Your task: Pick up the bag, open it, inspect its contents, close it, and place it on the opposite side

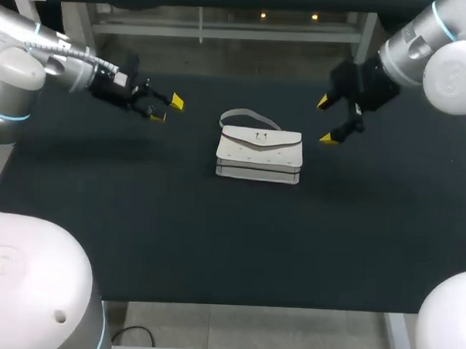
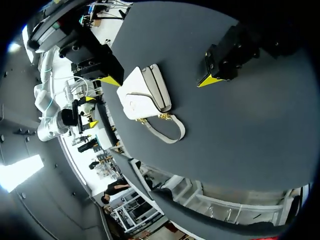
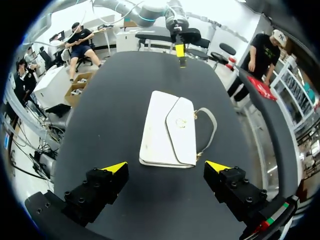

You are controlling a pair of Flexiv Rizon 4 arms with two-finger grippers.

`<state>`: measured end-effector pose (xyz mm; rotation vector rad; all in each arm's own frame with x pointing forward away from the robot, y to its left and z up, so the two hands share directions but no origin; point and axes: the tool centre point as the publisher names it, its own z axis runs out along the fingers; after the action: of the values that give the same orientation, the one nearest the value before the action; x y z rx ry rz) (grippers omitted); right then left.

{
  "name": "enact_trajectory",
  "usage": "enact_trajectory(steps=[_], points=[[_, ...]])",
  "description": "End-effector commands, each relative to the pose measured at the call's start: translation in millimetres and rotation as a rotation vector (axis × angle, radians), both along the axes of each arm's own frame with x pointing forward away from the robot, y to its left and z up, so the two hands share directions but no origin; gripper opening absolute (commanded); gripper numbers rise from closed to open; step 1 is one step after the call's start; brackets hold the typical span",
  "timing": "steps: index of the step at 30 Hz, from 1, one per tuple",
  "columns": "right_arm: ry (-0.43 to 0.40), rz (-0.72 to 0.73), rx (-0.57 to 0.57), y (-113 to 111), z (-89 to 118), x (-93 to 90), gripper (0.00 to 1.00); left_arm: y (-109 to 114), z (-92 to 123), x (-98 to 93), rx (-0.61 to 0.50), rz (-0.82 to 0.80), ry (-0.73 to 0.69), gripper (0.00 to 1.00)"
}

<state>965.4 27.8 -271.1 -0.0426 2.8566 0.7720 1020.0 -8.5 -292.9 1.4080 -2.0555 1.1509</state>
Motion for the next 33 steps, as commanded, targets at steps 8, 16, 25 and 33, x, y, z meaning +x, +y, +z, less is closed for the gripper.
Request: enact_trajectory(steps=[8, 16, 25, 33], points=[[-0.138, -0.054, -0.077, 21.9, 8.6, -21.9, 1.0, 18.0, 14.6, 10.2, 0.094, -0.19, -0.174, 1.0], [-0.258, -0.033, -0.106, 36.2, 7.3, -36.3, 1.0, 15.4, 32.9, 2.9, 0.136, -0.308, -0.316, 1.0], [-0.267, -0.026, -0.112, 42.0, 1.3, -41.0, 1.0, 13.3, 39.6, 0.9, 0.165, -0.343, -0.323, 1.0], [-0.267, -0.026, -0.112, 42.0, 1.3, -41.0, 1.0, 13.3, 39.6, 0.9, 0.165, -0.343, -0.323, 1.0]])
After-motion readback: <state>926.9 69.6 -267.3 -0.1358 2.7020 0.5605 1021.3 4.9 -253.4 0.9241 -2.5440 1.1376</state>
